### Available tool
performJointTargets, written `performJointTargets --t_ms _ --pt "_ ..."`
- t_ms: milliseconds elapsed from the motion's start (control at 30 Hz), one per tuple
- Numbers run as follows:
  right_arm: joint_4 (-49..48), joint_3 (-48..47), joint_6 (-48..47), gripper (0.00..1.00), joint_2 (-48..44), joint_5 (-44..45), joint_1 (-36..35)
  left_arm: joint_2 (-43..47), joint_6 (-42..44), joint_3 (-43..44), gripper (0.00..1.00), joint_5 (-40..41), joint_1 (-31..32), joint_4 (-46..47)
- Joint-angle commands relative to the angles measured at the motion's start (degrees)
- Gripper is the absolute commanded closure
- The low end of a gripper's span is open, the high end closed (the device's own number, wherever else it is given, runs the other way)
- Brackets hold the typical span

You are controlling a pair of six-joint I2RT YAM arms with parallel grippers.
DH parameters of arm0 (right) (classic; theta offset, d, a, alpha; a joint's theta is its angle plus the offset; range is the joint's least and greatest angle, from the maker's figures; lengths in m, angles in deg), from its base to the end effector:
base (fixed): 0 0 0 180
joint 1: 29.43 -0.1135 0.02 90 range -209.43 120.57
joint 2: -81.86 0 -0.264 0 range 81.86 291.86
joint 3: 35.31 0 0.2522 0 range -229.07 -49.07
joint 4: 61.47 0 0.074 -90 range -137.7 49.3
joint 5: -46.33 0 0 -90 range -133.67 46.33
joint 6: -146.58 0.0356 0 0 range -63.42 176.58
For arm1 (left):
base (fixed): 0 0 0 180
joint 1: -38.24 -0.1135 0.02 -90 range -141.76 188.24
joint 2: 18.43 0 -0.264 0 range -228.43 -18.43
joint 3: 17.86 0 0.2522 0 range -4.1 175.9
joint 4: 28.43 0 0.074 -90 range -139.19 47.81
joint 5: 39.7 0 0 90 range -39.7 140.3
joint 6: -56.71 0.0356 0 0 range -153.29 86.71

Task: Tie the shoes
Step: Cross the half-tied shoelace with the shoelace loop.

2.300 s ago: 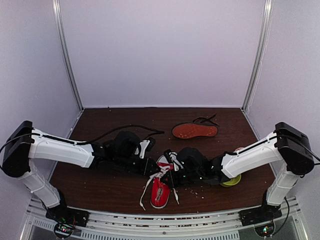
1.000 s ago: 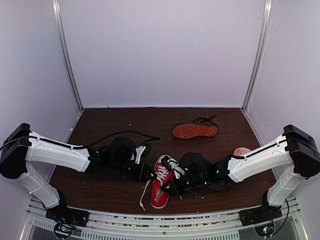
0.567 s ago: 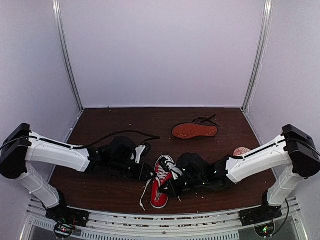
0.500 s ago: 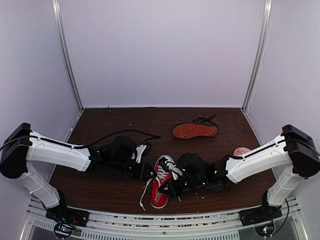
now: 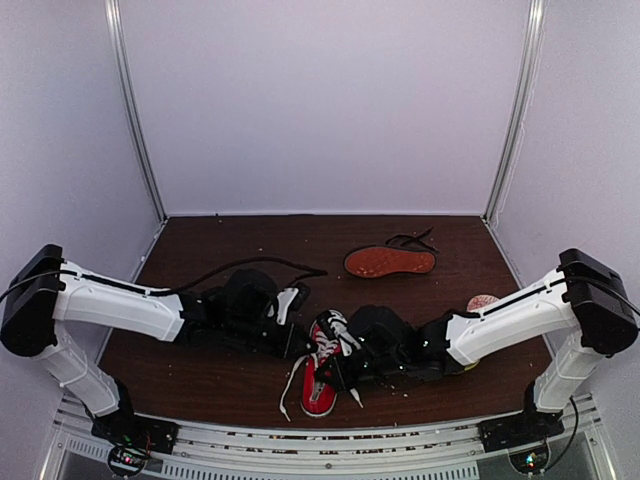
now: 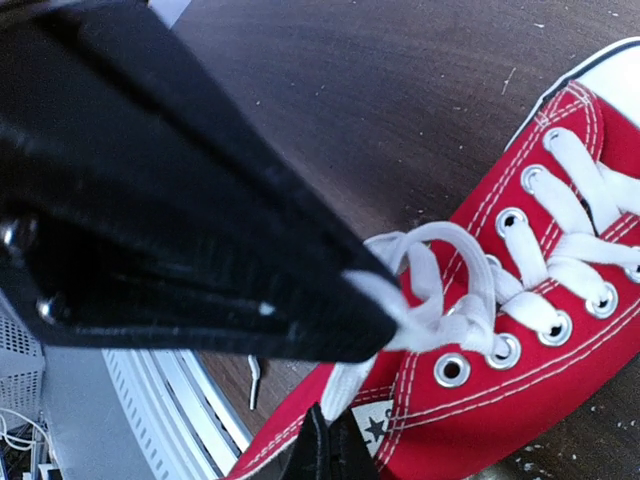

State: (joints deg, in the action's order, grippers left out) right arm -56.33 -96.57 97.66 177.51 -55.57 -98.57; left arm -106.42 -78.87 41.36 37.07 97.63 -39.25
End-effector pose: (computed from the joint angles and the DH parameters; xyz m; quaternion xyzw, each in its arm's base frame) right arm 0.1135 0.3185 0.1645 -0.2610 0.8621 0.4015 0.1656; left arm 0.1537 -0.2757 0.1867 0.1568 0.8863 -0.3990 0.1749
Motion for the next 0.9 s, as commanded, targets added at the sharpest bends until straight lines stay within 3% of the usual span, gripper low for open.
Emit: performJointTargets --t_ms 0,533,867 --pt "0.3 -1.2 3.6 1.0 1.0 5.3 0.0 0.0 -0.2 1.0 1.0 -1.5 2.0 1.3" --pt "-2.1 4.4 8.4 1.0 0.0 8.4 2.9 -0.6 -6.3 -6.6 1.0 0.6 7.3 6.9" --pt "-4.0 4.8 6.8 1.0 -1.5 7.2 3.3 -2.4 -4.0 -3.9 1.0 3.7 7.3 -1.8"
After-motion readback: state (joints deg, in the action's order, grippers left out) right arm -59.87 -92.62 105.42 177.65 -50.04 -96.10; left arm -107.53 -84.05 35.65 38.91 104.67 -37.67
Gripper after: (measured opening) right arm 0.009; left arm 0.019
